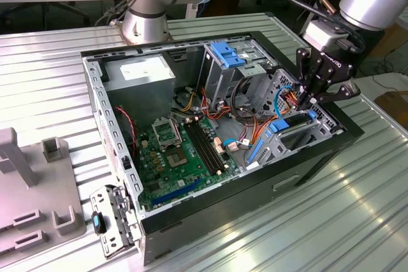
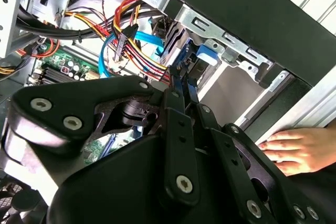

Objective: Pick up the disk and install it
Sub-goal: 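Insert the first disk wire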

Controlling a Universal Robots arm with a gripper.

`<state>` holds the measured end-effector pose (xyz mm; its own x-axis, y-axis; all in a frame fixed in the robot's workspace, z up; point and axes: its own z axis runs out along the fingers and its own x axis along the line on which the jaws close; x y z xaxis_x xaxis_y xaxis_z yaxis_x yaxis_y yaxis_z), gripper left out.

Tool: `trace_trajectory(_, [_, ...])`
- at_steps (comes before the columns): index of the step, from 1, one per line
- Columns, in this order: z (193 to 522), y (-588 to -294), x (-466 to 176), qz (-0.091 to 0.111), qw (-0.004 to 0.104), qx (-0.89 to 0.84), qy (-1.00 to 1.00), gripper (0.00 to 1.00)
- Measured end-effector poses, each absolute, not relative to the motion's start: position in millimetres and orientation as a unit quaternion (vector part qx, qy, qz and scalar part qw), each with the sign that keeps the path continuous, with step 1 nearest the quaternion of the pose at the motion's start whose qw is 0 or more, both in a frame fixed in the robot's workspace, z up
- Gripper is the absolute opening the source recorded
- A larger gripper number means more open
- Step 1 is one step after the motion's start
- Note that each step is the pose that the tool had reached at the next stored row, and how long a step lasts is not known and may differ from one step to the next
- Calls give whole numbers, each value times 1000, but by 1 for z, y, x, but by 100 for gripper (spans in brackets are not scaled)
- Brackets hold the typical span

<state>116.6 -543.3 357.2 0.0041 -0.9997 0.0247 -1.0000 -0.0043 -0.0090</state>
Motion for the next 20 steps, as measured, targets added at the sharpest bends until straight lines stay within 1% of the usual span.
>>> trace_trajectory(20, [347, -550, 116, 12, 5, 728, -685, 16])
